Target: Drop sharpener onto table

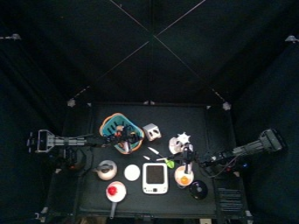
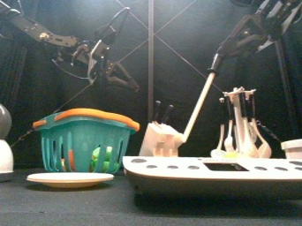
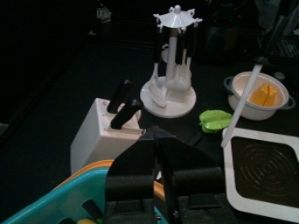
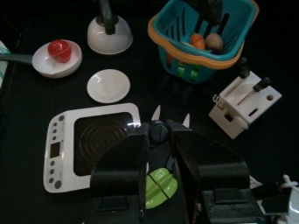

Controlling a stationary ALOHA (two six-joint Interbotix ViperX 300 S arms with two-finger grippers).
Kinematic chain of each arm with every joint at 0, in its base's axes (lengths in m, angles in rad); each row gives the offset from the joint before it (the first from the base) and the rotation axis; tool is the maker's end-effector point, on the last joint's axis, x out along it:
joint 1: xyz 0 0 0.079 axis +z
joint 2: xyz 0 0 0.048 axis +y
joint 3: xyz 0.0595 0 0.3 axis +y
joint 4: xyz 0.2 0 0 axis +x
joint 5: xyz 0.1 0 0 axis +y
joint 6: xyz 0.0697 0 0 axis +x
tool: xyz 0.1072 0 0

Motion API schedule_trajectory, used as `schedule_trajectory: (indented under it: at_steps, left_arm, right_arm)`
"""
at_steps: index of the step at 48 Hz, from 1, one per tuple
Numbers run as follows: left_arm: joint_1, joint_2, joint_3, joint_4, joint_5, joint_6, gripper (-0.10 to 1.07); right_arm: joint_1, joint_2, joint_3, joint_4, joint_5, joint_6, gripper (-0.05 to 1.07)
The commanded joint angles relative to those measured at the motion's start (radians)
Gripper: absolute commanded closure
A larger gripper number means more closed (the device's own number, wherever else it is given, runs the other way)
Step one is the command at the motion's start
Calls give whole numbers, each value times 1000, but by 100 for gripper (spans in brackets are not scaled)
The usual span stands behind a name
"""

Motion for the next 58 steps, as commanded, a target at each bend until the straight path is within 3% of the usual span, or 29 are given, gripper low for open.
schedule_trajectory:
  at_steps: [1, 11, 24, 32, 40, 58]
  left_arm:
    - [-2, -12, -11, 2, -9, 2, 61]
    - [-2, -12, -9, 2, -11, 2, 61]
    - [-2, -6, -8, 2, -11, 2, 61]
    - [-2, -5, -6, 2, -11, 2, 61]
    - [0, -6, -5, 2, -11, 0, 61]
    - [-2, -6, -2, -6, -11, -2, 61]
  right_arm:
    - [-57, -3, -11, -3, -49, -2, 56]
    - [-144, 55, -12, 6, -160, -2, 53]
    - [-244, 195, -67, 0, -166, -5, 34]
    - [-236, 255, -87, 0, -167, -8, 34]
    - [-238, 249, -91, 0, -166, -8, 27]
    - [-224, 230, -75, -14, -135, -9, 27]
